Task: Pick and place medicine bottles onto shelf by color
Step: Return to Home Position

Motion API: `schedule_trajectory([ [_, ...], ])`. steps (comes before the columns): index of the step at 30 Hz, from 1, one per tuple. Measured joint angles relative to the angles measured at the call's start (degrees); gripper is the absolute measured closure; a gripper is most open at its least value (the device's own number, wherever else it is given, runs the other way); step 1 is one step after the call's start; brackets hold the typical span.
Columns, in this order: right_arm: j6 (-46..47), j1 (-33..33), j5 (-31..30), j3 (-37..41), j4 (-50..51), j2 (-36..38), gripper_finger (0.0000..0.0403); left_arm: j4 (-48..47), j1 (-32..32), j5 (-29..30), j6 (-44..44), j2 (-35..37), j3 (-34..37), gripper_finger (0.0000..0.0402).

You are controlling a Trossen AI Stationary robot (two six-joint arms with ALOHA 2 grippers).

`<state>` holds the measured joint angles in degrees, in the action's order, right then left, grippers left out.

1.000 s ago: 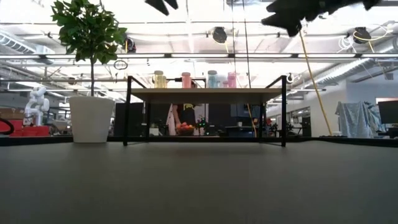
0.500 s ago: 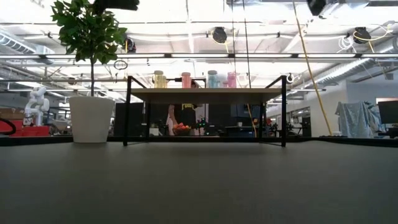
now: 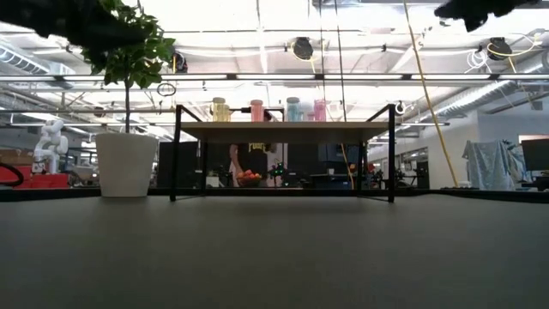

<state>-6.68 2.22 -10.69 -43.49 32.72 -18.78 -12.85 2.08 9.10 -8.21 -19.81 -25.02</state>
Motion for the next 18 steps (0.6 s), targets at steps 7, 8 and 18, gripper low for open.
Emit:
schedule_trajectory([
  [7, 5.9, 0.1, 0.5, 14.0, -11.9, 8.4, 0.0402, 1.0, 0.7, 0.5, 6.3, 8.7, 7.9, 0.0385],
  [8, 7.4, 0.1, 1.9, 16.0, -13.6, 9.2, 0.0402, 1.2, 0.7, 0.4, 6.3, 9.7, 8.8, 0.0385],
  [18, 15.3, 0.0, 10.9, 32.4, -27.2, 16.0, 0.0403, 1.2, 0.7, -1.5, 5.6, 19.2, 16.1, 0.0385],
])
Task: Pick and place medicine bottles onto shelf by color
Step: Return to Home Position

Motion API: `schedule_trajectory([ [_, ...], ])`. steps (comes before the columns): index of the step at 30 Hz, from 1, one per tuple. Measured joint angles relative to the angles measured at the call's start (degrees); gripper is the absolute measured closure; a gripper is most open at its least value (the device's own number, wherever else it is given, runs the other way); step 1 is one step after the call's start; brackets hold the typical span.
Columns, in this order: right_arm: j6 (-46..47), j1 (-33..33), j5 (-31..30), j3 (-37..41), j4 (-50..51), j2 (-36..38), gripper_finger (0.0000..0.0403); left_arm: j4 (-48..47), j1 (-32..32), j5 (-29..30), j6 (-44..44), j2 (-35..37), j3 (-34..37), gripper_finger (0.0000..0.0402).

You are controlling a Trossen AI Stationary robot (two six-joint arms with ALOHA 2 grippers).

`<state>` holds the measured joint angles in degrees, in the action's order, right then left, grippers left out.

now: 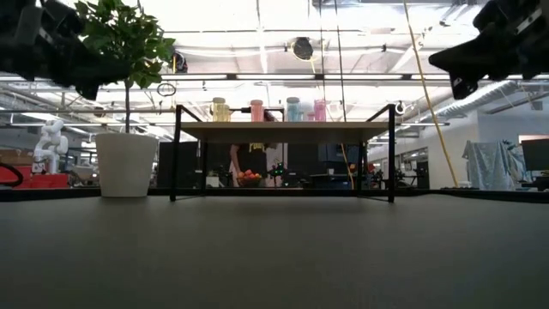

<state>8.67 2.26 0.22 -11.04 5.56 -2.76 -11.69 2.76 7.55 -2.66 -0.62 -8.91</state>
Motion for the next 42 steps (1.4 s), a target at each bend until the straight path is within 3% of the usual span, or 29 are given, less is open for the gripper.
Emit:
schedule_trajectory([
  [6, 0.9, 0.0, 0.0, 6.4, -7.7, 2.7, 0.0403, 4.6, -0.5, -0.7, 0.4, 0.5, 5.0, 0.0385],
  [10, 2.4, 0.0, 0.1, 9.9, -11.4, 2.5, 0.0403, 13.1, -1.5, -5.8, 1.1, 0.1, 8.3, 0.0385],
  [20, -3.8, 0.0, -2.7, 10.0, -7.9, 0.8, 0.0403, 12.3, -2.3, -7.6, 1.1, -0.5, 8.2, 0.0385],
  [42, -3.4, 0.0, -2.9, 10.2, -7.9, 0.8, 0.0403, 13.1, -2.3, -7.3, 0.9, -0.5, 8.3, 0.0385],
])
